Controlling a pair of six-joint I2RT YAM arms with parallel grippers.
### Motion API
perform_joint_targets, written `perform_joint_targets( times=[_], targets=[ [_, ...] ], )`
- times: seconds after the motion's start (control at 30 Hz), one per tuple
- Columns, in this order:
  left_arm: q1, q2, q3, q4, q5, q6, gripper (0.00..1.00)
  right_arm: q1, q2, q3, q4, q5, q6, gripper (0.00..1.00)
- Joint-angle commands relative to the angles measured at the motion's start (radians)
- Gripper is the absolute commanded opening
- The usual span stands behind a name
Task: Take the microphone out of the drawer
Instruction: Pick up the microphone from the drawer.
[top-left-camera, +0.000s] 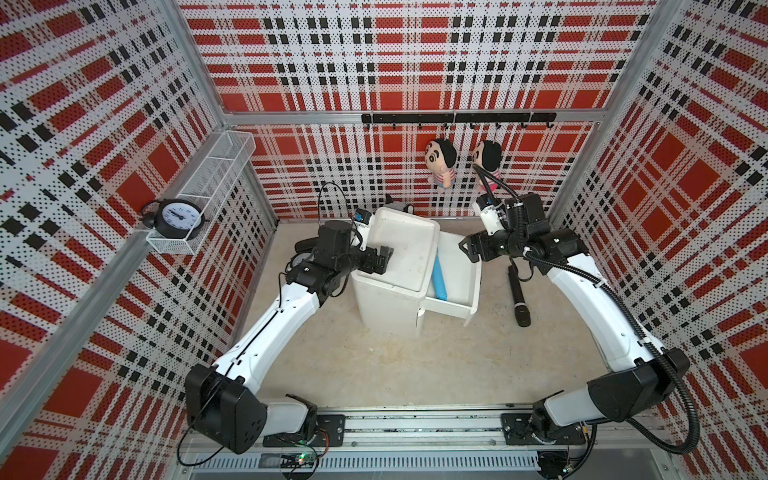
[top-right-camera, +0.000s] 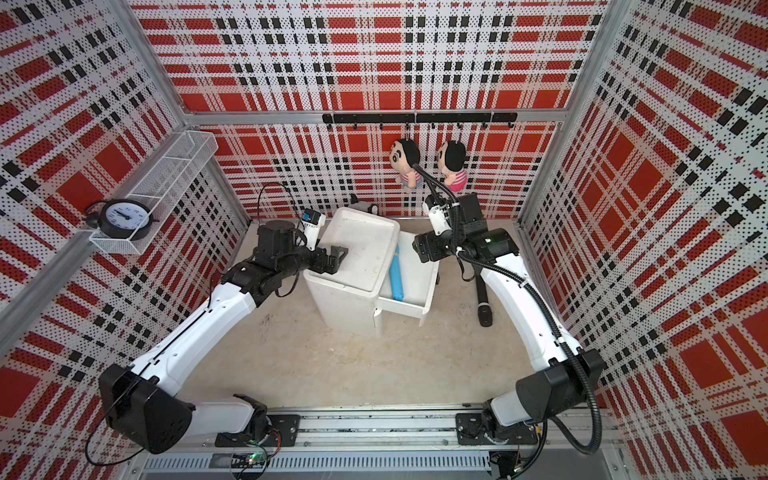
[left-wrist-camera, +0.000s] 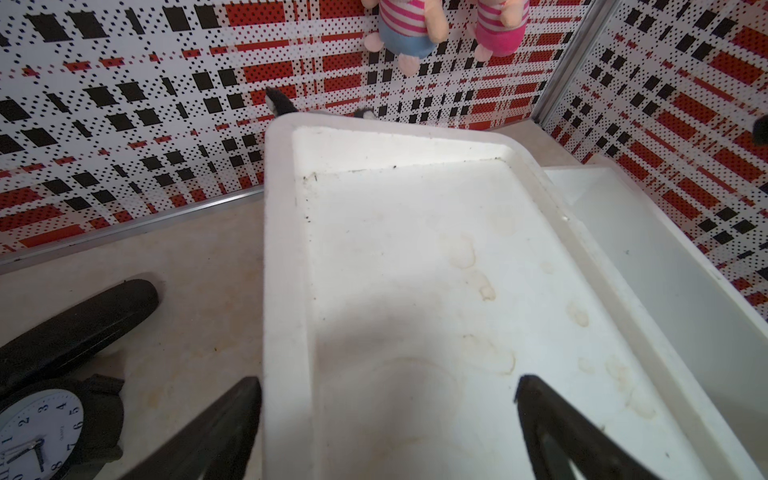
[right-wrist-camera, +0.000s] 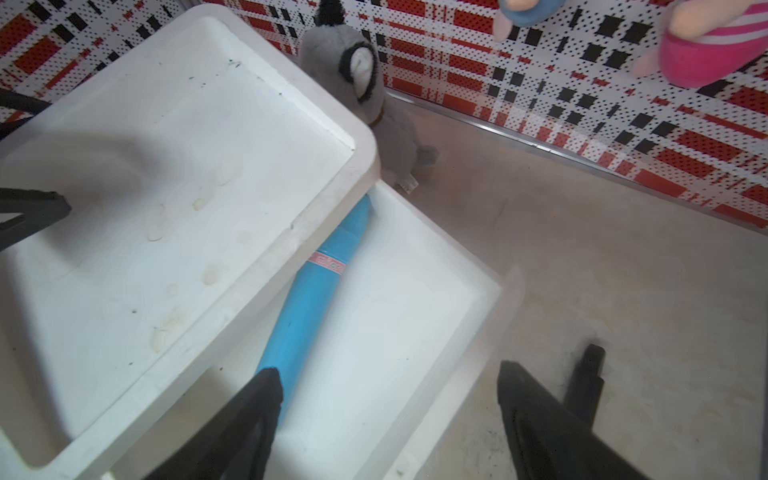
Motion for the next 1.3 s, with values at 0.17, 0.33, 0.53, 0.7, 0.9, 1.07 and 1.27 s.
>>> perform_joint_targets(
  times=[0.17, 0.33, 0.53, 0.7, 0.9, 1.07, 1.27],
  targets=[
    [0.012, -0.031, -0.017, 0.019, 0.016, 0.004, 0.98, 0.081, 0.054, -0.034, -0.001, 0.007, 0.017, 0.74],
    [0.022, -0.031, -0.018, 0.021, 0.027, 0.004, 0.98, 0.111, 0.076, -0.081, 0.031, 0.013, 0.036, 0.74],
    [0.029, -0.032, -0.025, 0.03, 0.048, 0.003, 0.98, 0.139, 0.102, -0.116, 0.043, 0.036, 0.055, 0.77],
    [0.034, -0.027, -0.014, 0.03, 0.064, -0.007, 0.98, 0.155, 0.096, -0.153, 0.069, 0.018, 0.069, 0.78],
    [0.04, -0.047, -0.027, 0.04, 0.068, -0.009, 0.98, 0.178, 0.13, -0.148, 0.07, 0.033, 0.084, 0.78],
    [0.041, -0.05, -0.029, 0.04, 0.067, -0.008, 0.98, 0.187, 0.151, -0.14, 0.093, 0.024, 0.099, 0.78],
    [0.044, -0.056, -0.035, 0.04, 0.067, -0.007, 0.98, 0.191, 0.185, -0.147, 0.115, 0.025, 0.119, 0.76]
  ],
)
